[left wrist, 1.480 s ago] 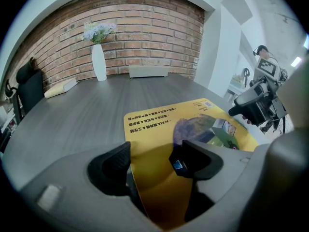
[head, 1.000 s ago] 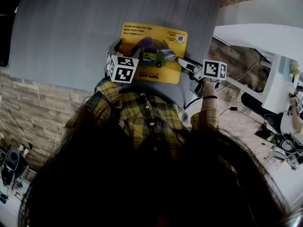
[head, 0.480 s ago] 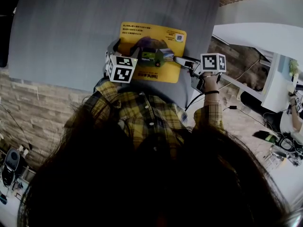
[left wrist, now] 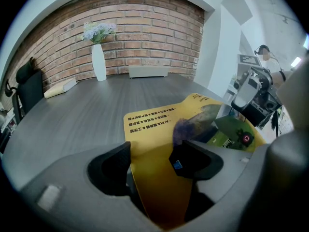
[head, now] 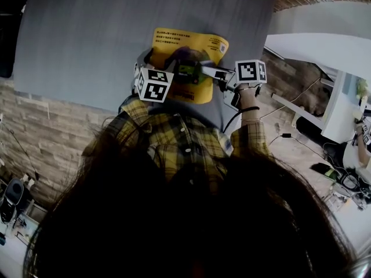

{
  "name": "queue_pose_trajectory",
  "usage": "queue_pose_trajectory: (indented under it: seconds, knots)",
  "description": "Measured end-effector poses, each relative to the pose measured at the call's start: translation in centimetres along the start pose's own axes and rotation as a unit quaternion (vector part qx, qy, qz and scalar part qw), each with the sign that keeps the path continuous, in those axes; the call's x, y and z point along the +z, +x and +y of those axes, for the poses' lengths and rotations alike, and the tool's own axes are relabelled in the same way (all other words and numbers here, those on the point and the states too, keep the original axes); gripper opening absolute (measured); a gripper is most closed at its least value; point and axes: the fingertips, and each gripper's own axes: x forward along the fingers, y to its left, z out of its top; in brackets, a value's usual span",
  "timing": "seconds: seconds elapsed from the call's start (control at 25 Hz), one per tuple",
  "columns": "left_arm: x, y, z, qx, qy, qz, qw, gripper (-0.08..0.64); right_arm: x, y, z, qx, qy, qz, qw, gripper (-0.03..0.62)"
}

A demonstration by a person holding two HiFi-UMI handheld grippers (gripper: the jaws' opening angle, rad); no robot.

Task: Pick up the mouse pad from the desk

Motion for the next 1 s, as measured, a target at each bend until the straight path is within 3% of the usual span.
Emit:
queue_pose_trajectory:
  seconds: [0.28,0.76,0.88,1.0]
  knots:
    - [0.1,0.1,0.1,-0.002,-0.001,-0.002,1.0000,0.348,0.7,2.0,1.4,0.032,0.007,-0.009,0.999,0.328]
    - [0.3,0.5,-0.1,-0.001,0.001,-0.009,1.0000,0.348,1.2,4.3,1.6,0.050,0.012,-0.018,0.999,0.226]
    - [0.3,0.5,-0.1,-0.002,0.002,-0.009,1.0000,0.348,1.2,4.3,0.8,0.035,0.015,-0.027,0.999,0.163]
    - [0.2,0.2,0.0,-0.001,0.001,-0.009,1.0000,0.348,1.1,4.0,-0.4,0.004,0.018,-0.041,0.999,0.028]
